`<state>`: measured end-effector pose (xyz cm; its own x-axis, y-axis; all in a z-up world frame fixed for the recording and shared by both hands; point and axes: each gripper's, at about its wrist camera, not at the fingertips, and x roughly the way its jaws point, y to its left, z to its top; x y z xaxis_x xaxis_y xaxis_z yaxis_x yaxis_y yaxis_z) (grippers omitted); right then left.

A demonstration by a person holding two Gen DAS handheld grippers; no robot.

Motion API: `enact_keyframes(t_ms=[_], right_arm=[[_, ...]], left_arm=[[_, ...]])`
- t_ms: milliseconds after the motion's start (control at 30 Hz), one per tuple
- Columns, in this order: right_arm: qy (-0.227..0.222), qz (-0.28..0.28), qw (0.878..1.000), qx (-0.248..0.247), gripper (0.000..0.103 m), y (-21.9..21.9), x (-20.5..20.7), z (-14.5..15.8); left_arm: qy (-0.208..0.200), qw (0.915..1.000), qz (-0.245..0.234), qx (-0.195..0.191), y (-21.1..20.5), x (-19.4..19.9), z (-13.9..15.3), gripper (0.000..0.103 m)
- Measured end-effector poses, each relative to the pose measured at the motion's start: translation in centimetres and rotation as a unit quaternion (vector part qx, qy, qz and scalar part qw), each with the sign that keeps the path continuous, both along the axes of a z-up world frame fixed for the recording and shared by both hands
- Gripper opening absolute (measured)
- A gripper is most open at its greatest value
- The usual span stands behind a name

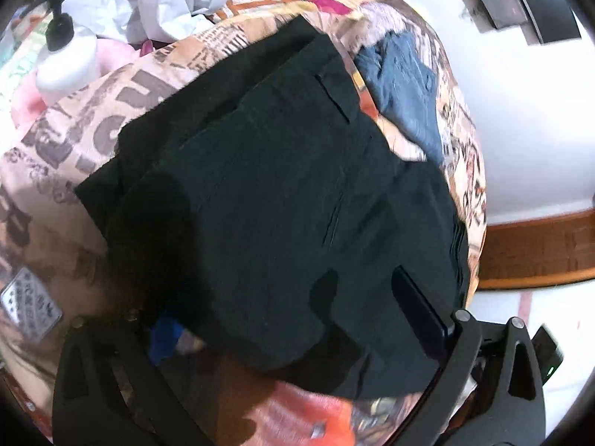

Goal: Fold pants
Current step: 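Lift the pants with the left gripper, fold them over, and open it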

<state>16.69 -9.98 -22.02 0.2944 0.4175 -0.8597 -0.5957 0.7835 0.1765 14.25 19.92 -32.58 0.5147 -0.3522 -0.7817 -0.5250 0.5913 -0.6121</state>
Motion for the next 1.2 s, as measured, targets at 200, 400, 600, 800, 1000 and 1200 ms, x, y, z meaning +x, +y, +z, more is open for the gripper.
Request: enact_keyframes(t_ms=[200, 400, 600, 800, 1000, 1200], right_arm=[[0.001, 0.0, 1.0, 0.006, 0.052, -0.1, 0.1, 0.0], [0.002, -0.001, 1.0, 0.012, 0.052, -0.2, 0.0, -0.1], [0.007, -0.008, 1.0, 0.017, 0.052, -0.7, 0.0, 0.2], [0.01, -0.026, 0.999, 0.04, 0.052, -2.9, 0.0, 0.9], [0.001, -0.085, 0.994, 0.065, 0.052, -7.4, -0.2, 2.1], [-0.009, -0.161, 0.985, 0.06, 0.052, -12.9, -0.4, 2.1]], left_arm=[[0.024, 0.998, 0.012, 0.056, 0.6, 0.5, -0.2, 0.031], [0.001, 0.9958, 0.011, 0.091, 0.5, -0.4, 1.7, 0.02], [-0.049, 0.9784, -0.028, 0.199, -2.5, 0.4, 7.5, 0.018], [-0.114, 0.9655, -0.061, 0.226, -5.5, 2.1, 13.3, 0.018], [-0.166, 0.9533, -0.095, 0.234, -8.9, 4.6, 17.3, 0.018], [-0.209, 0.9396, -0.14, 0.231, -13.6, 7.4, 20.1, 0.018]])
